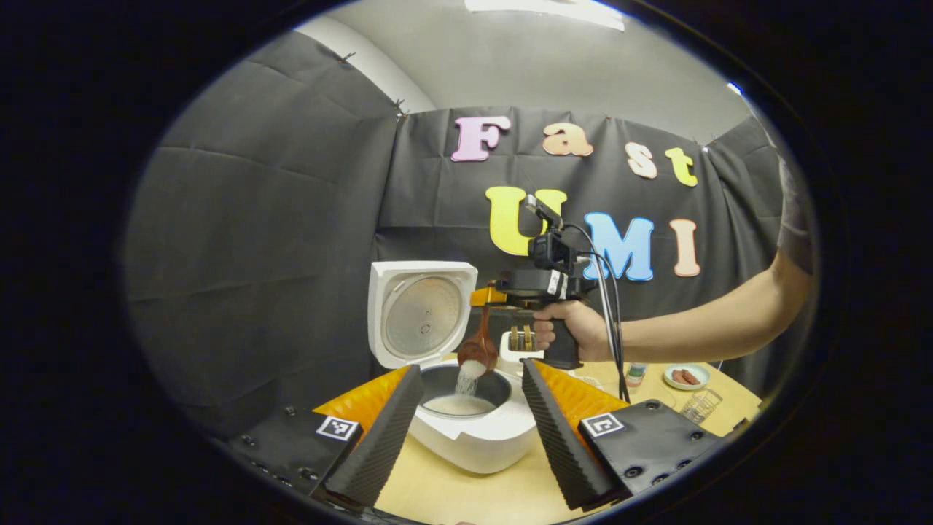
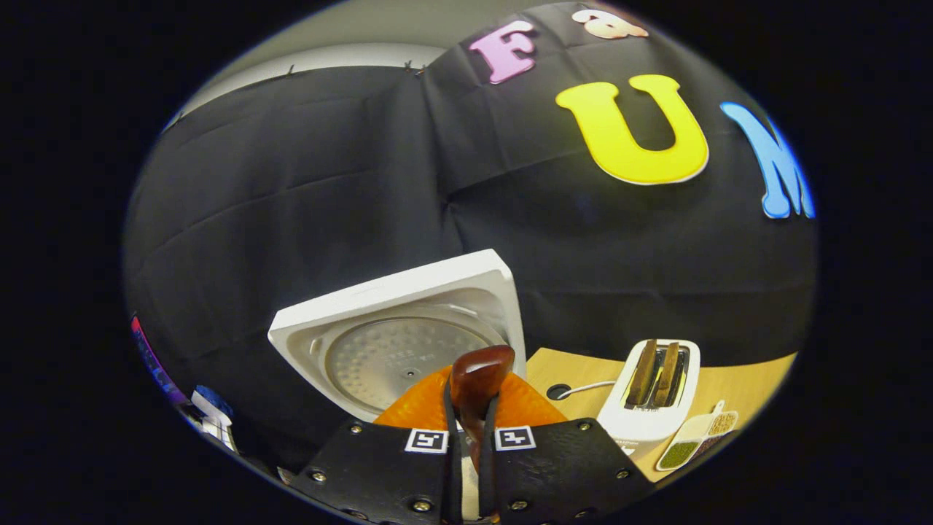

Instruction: Close the left gripper, press the button to open the rice cooker; take a wooden spoon from the chopstick holder with the right hand, scoop a spoonful of rice and pour it into the rice cooker, then put the wooden spoon back into the chopstick holder.

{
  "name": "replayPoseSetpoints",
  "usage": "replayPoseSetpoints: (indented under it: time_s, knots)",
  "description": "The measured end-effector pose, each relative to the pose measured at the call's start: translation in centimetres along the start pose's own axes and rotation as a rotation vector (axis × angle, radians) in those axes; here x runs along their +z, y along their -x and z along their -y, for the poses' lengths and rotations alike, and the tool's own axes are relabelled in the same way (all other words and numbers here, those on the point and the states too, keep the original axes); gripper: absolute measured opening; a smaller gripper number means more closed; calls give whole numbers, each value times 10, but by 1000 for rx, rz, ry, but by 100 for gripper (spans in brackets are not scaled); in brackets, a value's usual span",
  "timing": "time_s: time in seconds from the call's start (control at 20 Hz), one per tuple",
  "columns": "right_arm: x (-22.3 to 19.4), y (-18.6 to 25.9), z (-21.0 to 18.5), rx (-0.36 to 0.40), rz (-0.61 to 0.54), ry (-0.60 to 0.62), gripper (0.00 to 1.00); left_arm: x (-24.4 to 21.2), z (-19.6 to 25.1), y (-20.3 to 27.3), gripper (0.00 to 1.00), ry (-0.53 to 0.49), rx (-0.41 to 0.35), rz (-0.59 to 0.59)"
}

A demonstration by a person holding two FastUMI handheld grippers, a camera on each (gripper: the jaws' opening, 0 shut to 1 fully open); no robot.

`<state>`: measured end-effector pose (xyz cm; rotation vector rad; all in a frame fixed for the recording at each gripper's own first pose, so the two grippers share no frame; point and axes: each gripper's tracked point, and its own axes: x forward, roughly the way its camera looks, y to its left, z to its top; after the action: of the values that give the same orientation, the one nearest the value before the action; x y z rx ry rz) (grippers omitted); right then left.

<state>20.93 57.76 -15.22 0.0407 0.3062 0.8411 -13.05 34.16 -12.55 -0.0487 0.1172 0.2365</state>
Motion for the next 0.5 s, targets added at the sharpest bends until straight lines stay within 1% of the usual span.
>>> replayPoseSetpoints:
  time_s: [0.1,0.15,0.35,0.45,0.5]
  knots:
    - [2,-1,-13,22,3,78,9,0,0,0,95,4,2,2]
    - [4,-1,-21,35,4,133,9,0,-1,0,99,6,4,5]
    - [-1,3,-50,94,6,360,9,-1,-1,1,99,14,11,11]
    - [-4,6,-59,113,14,427,9,-1,-2,1,99,13,17,12]
    - [-3,7,-63,118,18,439,9,-1,-3,1,99,13,18,14]
